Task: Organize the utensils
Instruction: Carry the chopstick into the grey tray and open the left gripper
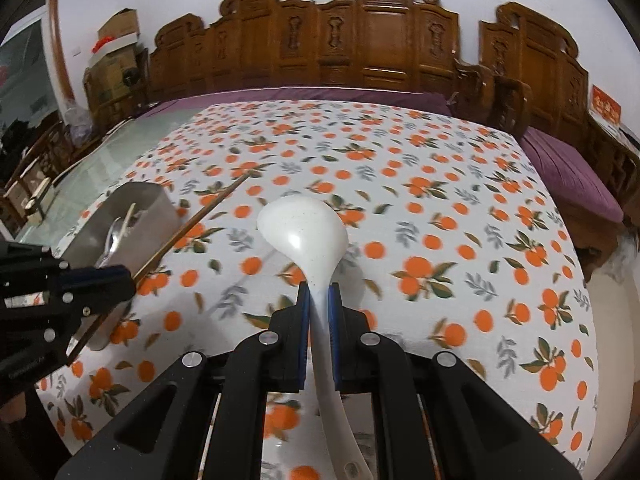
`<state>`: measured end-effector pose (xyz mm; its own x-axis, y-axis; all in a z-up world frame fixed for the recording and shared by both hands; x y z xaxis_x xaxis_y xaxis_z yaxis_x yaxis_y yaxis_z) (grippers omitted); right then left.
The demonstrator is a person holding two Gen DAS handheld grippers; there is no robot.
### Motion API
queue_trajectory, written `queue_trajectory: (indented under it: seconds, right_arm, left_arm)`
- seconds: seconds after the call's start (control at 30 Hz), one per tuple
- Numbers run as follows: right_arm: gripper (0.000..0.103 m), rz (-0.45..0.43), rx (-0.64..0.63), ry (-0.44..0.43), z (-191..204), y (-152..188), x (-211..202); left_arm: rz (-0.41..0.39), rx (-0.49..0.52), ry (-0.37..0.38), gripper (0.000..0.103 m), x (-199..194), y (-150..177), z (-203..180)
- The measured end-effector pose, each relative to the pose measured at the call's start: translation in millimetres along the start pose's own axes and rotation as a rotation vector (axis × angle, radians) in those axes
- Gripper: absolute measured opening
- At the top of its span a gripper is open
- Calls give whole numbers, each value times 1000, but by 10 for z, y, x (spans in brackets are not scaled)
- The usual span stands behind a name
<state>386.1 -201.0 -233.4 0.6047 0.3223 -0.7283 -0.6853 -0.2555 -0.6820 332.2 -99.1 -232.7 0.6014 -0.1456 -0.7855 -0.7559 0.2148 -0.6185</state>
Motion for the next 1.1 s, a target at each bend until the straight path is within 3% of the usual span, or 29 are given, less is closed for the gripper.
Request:
queue_trajectory:
  seconds: [0.77, 1.1]
  right_arm:
    - [10, -4, -85, -57, 767, 2, -31]
    - [10, 10, -119, -70, 920, 14, 55]
  left_arm:
    - [-5, -90, -46, 5, -104, 249, 1097]
    - [20, -96, -60, 5, -37, 498, 1309]
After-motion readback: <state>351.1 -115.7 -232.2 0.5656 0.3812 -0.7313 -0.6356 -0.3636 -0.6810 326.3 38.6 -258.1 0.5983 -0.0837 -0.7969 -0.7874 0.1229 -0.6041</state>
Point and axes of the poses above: each gripper's, at about its wrist camera, not at the fingertips, and x roughly the way its jaws point, z to its left, y to its underside, the point moved 7 cm from there along x, roughly the way its jaws point, and after that the axes turned 1 degree about -z, right-handed, at the moved point
